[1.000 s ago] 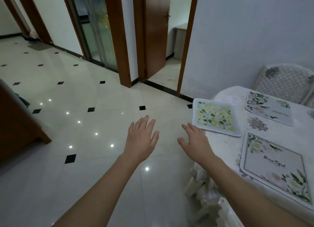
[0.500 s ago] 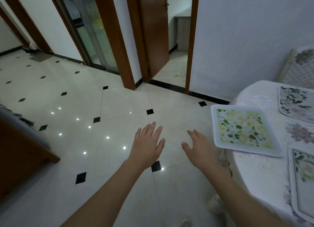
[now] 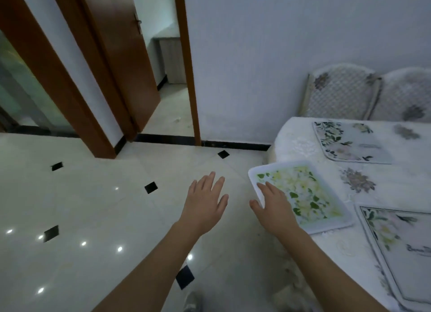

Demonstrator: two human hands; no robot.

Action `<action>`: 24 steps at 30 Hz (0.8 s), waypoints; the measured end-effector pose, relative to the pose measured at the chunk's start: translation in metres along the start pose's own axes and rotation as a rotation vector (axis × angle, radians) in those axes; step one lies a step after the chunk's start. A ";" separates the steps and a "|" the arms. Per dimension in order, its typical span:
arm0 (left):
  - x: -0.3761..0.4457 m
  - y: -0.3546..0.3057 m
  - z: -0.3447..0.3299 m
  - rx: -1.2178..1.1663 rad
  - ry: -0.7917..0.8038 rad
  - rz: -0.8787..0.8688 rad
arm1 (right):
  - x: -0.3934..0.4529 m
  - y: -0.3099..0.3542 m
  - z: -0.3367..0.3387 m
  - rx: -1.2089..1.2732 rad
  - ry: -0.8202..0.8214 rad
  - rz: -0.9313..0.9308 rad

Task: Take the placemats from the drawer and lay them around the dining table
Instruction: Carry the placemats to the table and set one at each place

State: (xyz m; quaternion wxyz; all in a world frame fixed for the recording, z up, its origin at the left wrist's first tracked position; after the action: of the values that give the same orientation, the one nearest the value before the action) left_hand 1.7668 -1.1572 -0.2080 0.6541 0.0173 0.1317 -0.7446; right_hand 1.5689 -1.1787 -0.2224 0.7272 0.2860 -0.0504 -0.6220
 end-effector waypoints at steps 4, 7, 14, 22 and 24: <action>0.065 -0.003 0.017 -0.023 0.031 -0.189 | 0.020 -0.004 0.017 0.070 -0.123 -0.176; 0.106 -0.012 0.025 0.011 0.032 -0.370 | 0.025 -0.005 0.025 0.134 -0.212 -0.304; 0.160 -0.071 0.026 -0.007 0.080 -0.677 | 0.005 -0.036 0.032 0.314 -0.339 -0.559; 0.201 -0.095 0.027 0.062 0.138 -0.757 | 0.029 -0.075 0.027 0.460 -0.414 -0.661; 0.219 -0.093 0.032 0.079 0.137 -0.744 | 0.047 -0.079 0.024 0.508 -0.418 -0.653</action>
State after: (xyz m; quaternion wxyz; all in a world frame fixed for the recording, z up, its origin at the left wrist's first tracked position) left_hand 1.6490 -1.3660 -0.2047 0.3278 0.0433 0.1433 -0.9328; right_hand 1.5001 -1.2359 -0.2537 0.3744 0.3246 -0.2542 -0.8306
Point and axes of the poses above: each hand's wrist, its own x-axis towards the middle knuckle, its own z-axis out of the back of the hand, y = z × x, the point moved 2 cm from there along x, towards the middle knuckle, and after that the axes turned 13 degrees about y, right-handed, at the moved point
